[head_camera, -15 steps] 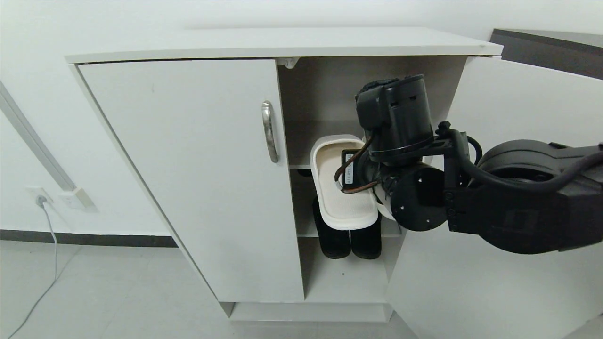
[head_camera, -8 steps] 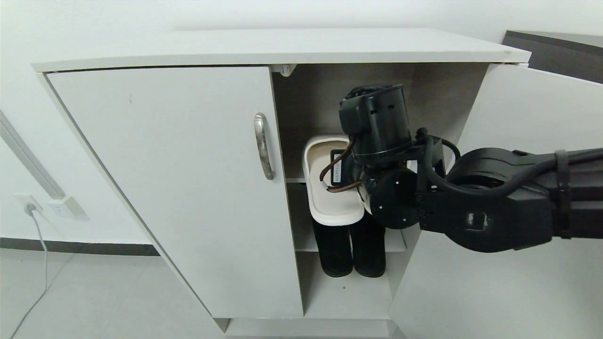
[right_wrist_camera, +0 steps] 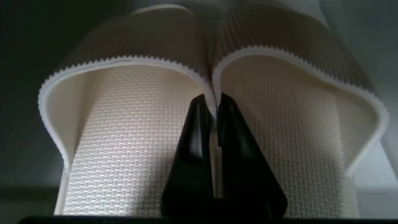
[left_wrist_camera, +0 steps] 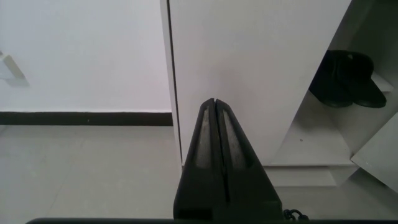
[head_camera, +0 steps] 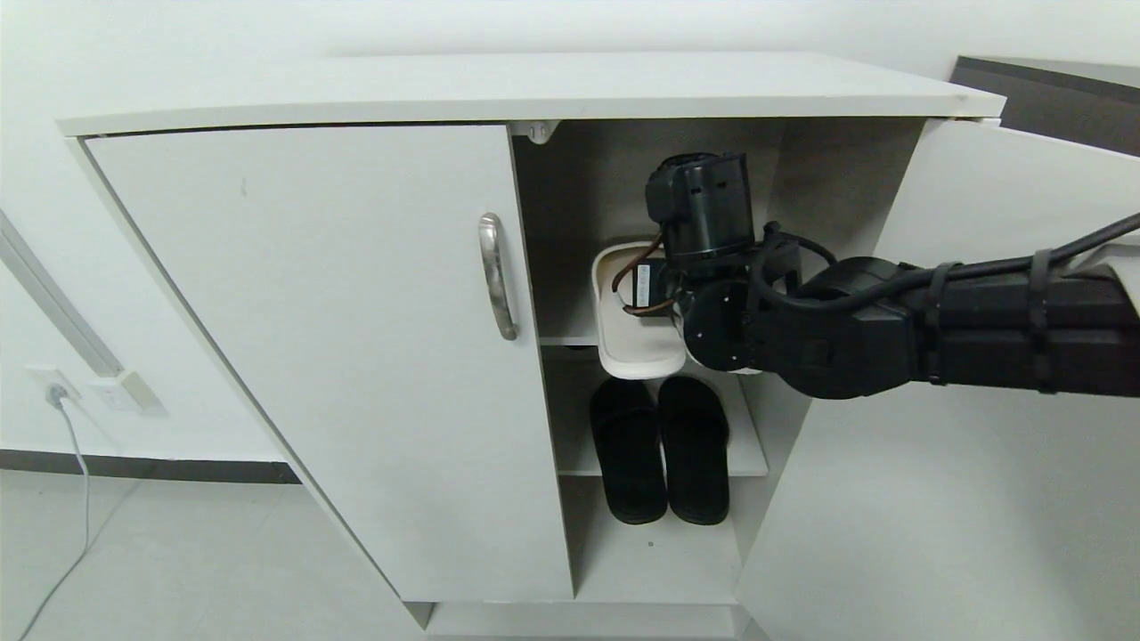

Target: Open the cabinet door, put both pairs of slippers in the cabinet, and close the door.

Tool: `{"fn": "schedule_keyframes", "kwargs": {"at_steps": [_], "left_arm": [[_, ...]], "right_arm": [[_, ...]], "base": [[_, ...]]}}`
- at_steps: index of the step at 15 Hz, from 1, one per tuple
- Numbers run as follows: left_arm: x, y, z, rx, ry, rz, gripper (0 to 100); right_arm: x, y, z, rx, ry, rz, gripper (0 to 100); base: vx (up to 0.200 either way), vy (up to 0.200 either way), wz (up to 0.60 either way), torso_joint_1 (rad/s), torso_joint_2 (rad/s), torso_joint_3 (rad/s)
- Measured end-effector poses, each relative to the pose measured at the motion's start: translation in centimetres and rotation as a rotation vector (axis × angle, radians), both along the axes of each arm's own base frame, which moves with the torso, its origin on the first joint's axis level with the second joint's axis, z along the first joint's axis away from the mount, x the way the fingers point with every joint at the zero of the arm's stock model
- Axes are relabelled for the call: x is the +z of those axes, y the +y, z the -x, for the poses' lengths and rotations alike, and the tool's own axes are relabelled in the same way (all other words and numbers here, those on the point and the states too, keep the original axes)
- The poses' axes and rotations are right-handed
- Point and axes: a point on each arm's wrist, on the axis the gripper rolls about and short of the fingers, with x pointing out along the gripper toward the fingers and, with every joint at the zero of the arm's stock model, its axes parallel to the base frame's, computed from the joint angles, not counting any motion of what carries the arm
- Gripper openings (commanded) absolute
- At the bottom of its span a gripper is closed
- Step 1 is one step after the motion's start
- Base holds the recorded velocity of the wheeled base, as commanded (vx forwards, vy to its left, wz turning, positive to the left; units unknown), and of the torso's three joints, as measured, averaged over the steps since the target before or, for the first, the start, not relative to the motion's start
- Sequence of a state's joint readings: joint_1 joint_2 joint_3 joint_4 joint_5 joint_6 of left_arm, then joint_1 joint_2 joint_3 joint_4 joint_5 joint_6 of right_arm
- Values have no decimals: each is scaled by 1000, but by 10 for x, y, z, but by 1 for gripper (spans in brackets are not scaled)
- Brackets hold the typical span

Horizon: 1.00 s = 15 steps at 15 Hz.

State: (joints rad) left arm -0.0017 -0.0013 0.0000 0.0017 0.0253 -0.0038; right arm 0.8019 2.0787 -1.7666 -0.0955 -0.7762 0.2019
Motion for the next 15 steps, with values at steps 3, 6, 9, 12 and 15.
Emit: {"fn": "schedule_keyframes", "kwargs": {"at_steps": [3,6,9,12,15], "left_arm": [[0,0,0,0,0,0,0],[0,0,0,0,0,0,0],[0,0,0,1,0,0,0],[0,0,0,0,0,0,0],[0,0,0,0,0,0,0]], "right_arm": [[3,0,-14,-7,-14,-12,0],[2,2,-17,-7,-16,-15,0],[0,2,-19,-11,-12,-11,0],[-2,2,-19,-11,-3,-2,0],[-3,3,-20,-10,-1,-1,0]], "base": [[0,0,0,0,0,0],[0,0,0,0,0,0],[0,0,0,0,0,0],[0,0,0,0,0,0],[0,0,0,0,0,0]]}}
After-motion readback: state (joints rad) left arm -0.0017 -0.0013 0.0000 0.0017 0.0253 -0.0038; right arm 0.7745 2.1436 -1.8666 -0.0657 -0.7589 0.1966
